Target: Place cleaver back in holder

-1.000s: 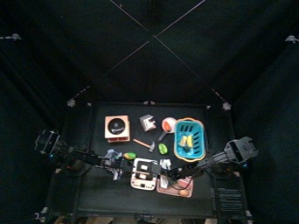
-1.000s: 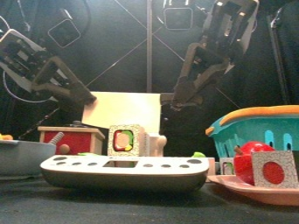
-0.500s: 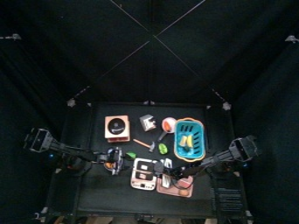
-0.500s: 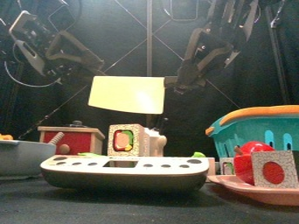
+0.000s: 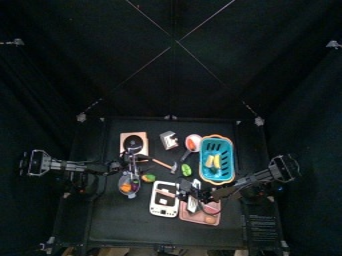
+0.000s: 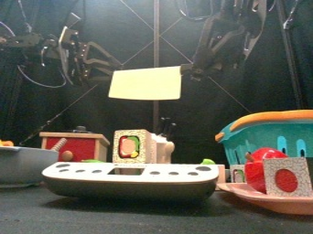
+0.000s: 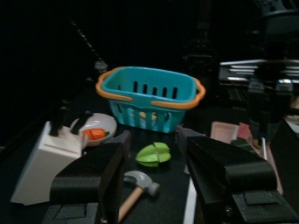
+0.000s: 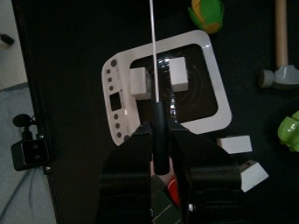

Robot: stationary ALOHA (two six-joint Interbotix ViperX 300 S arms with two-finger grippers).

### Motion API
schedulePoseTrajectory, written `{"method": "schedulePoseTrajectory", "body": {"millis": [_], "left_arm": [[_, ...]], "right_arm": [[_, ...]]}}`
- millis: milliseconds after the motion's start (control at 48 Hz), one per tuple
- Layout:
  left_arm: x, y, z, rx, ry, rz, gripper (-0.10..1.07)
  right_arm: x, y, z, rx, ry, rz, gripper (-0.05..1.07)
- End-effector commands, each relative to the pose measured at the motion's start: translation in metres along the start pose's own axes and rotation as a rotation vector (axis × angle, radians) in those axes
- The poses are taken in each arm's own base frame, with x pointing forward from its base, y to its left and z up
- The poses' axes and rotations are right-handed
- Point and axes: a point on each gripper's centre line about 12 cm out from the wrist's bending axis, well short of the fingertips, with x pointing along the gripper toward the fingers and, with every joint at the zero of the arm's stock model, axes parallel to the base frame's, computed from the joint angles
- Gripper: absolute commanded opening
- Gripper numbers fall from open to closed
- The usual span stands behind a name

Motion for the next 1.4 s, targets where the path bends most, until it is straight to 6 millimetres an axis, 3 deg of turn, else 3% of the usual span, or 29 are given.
{"method": "schedulePoseTrajectory", "body": {"millis": [0,354,667,896,1167,1375], "left_arm": [[0.009,0.013,0.014,-0.025,-0.042,0.058,0.83],[0.043,0.059,0.011,-0.096,-0.023,0.239,0.83],[0.087,0.1,0.005,-0.127,-0.015,0.357,0.82],[0.108,0.129,-0.001,-0.156,-0.006,0.429,0.82],[0.118,0.144,-0.032,-0.162,0.066,0.467,0.82],[0.12,0.144,-0.044,-0.164,0.106,0.465,0.83]], "right_arm": [[-0.017,0.0,0.02,0.032,-0.06,0.026,0.27],[-0.029,-0.026,0.044,0.181,-0.078,-0.023,0.27],[-0.049,-0.047,0.074,0.245,-0.067,-0.187,0.28],[-0.059,-0.065,0.098,0.306,-0.109,-0.235,0.28],[-0.064,-0.098,0.104,0.373,-0.077,-0.374,0.28],[-0.061,-0.107,0.109,0.402,-0.074,-0.392,0.28]]}}
